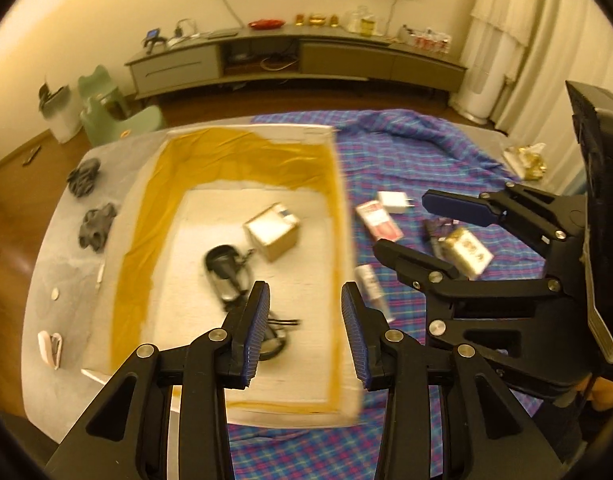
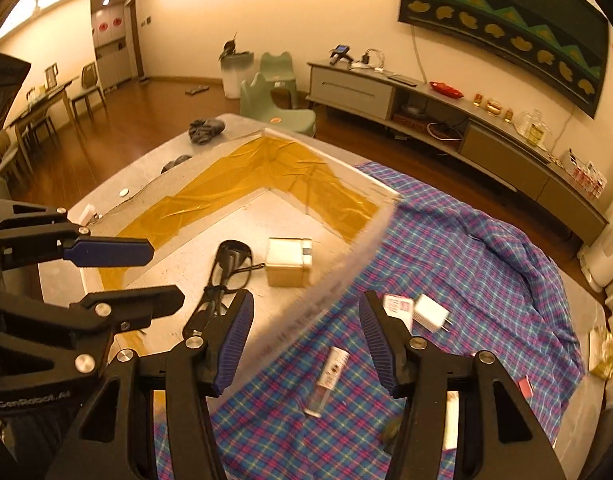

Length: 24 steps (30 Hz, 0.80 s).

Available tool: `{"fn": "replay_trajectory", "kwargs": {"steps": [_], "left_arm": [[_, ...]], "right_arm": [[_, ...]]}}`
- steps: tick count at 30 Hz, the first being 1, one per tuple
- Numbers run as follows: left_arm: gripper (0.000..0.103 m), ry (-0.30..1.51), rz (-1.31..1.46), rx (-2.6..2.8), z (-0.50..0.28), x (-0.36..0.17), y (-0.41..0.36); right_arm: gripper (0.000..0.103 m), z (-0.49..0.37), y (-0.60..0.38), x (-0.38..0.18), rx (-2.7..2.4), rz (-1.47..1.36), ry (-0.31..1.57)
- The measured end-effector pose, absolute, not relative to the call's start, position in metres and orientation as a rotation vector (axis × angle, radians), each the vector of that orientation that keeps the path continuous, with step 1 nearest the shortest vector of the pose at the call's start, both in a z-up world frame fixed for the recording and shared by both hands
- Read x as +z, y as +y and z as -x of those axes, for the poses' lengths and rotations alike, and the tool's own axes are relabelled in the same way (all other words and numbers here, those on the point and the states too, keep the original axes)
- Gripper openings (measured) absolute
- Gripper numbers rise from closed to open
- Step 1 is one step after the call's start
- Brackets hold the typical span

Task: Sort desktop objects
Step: 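Move both tools back over the items on the plaid cloth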

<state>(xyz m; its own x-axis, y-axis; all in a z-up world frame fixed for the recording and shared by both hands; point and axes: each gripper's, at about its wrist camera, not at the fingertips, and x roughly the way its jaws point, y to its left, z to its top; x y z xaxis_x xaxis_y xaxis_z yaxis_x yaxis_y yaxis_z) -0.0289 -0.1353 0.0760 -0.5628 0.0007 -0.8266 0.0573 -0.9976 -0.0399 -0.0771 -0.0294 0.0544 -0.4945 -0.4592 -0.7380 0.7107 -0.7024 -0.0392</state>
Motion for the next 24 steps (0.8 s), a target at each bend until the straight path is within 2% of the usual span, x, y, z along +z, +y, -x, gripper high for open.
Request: {"fn": "replay_trajectory", "kwargs": {"steps": [8,14,21,24], "left_arm": [[0.04,0.062,-1.543,-2.774,0.046,0.06,-0.075],[0.04,0.073,-1.653,-2.731,0.068,0.026,-0.039],[0.04,0.117,-1.767,-2.58,0.087,-0.033,-0.023],[0.04,0.195,-1.796,-2.584,0.095,-0.043,-0.014]], "right_arm": [[0.056,0.089,0.067,0.05,-2.318,-0.962,0.302],[0.056,0.098,0.13,0.012,-2.379,-1.061,0.253],[0.056,0.11,0.147,-0.047,-2.368,-1.18,0.306],[0.063,0.118,0.147,-0.059,-2.367,-1.186,0.345]]}}
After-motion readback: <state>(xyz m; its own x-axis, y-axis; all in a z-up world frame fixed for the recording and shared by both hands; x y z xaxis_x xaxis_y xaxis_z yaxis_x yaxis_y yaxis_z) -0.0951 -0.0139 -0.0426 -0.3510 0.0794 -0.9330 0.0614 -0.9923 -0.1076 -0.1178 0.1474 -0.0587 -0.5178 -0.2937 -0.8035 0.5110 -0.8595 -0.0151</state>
